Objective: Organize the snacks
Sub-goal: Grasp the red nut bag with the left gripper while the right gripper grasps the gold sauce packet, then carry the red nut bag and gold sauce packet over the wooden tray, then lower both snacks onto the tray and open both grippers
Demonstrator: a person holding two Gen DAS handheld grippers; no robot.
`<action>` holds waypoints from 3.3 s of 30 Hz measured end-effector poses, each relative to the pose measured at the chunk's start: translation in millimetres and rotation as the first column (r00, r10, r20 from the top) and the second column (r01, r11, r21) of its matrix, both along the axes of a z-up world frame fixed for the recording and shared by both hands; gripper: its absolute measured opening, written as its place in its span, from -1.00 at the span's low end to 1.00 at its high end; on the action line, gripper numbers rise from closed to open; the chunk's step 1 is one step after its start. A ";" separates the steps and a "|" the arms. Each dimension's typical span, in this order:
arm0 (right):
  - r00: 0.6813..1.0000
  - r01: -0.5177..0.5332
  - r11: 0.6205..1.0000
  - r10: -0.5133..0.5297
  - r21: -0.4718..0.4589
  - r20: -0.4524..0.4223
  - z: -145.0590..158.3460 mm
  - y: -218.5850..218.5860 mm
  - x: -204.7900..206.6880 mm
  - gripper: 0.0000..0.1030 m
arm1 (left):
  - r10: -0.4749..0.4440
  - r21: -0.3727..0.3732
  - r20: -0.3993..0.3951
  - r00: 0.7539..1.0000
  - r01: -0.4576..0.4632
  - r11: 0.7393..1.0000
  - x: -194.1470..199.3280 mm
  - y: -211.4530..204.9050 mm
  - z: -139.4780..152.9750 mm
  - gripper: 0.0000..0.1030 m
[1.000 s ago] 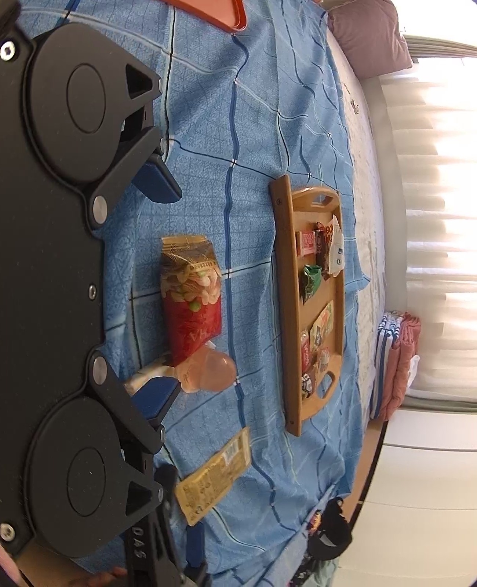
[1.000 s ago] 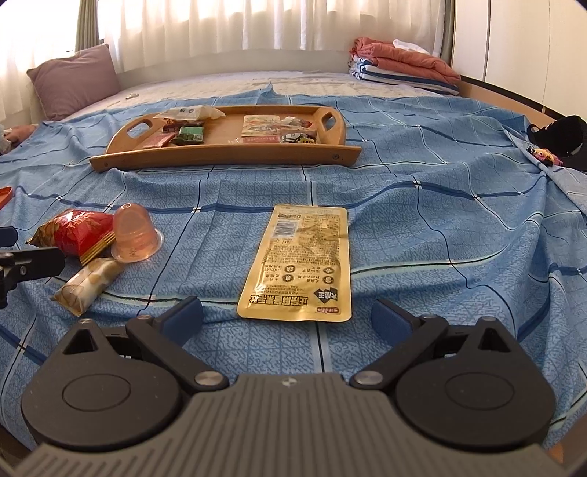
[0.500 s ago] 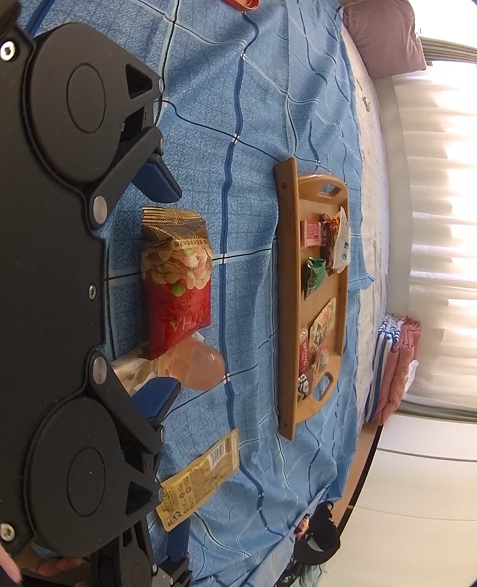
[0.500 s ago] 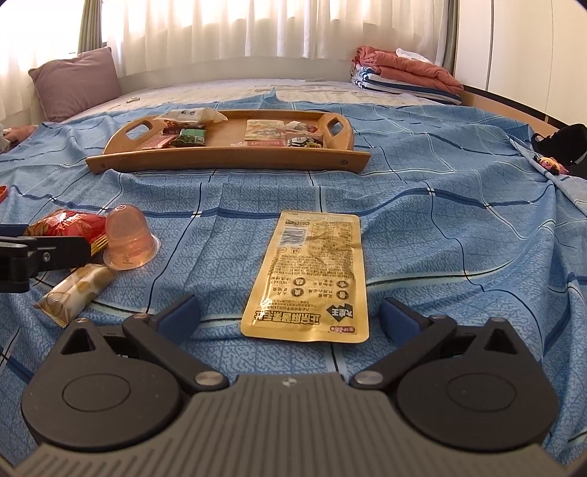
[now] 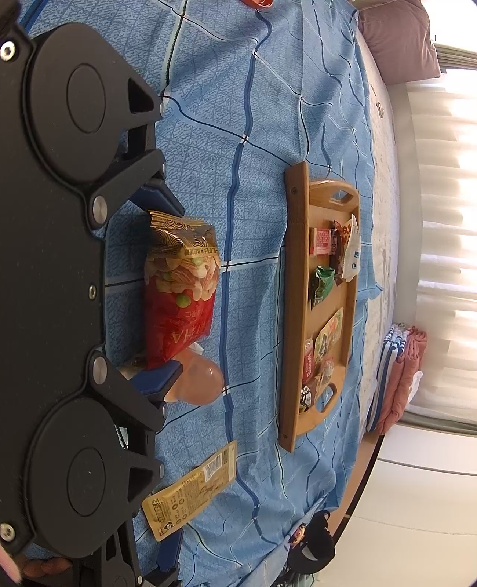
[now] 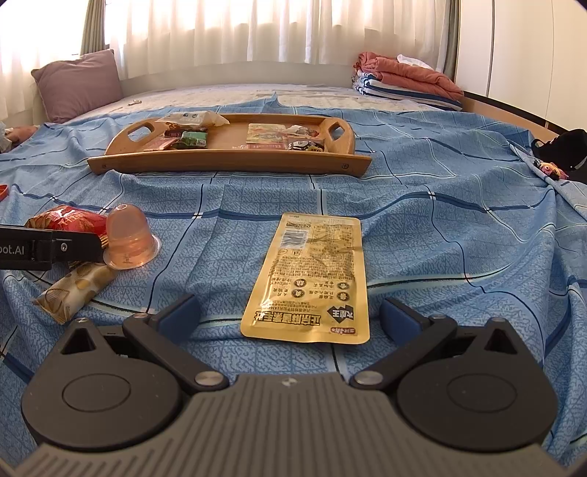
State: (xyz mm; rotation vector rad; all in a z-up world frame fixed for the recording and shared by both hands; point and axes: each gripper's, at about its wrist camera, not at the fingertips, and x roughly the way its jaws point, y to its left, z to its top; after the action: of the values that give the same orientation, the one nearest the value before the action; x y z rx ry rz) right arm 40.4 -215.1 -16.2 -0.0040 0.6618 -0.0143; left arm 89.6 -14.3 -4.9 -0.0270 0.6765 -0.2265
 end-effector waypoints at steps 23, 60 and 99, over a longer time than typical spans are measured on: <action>0.996 0.089 0.992 -0.091 0.087 0.019 10.5 -18.3 21.9 0.25 | 0.011 0.026 0.060 0.998 -0.013 1.000 -3.4 7.6 24.9 0.25; 1.000 0.001 0.963 -0.003 0.269 0.006 97.6 -15.7 219.6 0.24 | 0.089 -0.049 0.000 0.996 -0.089 0.995 195.4 29.4 66.1 0.25; 0.992 -0.002 0.978 0.028 0.208 -0.123 26.7 46.9 331.8 0.31 | 0.034 0.000 -0.035 0.999 -0.034 0.999 260.5 9.2 2.4 -0.11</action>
State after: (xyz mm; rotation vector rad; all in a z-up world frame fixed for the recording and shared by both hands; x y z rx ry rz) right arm 372.1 -168.1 10.5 0.1926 0.7868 0.0699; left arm 350.1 -5.1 -2.6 -0.0431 0.7102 -0.1937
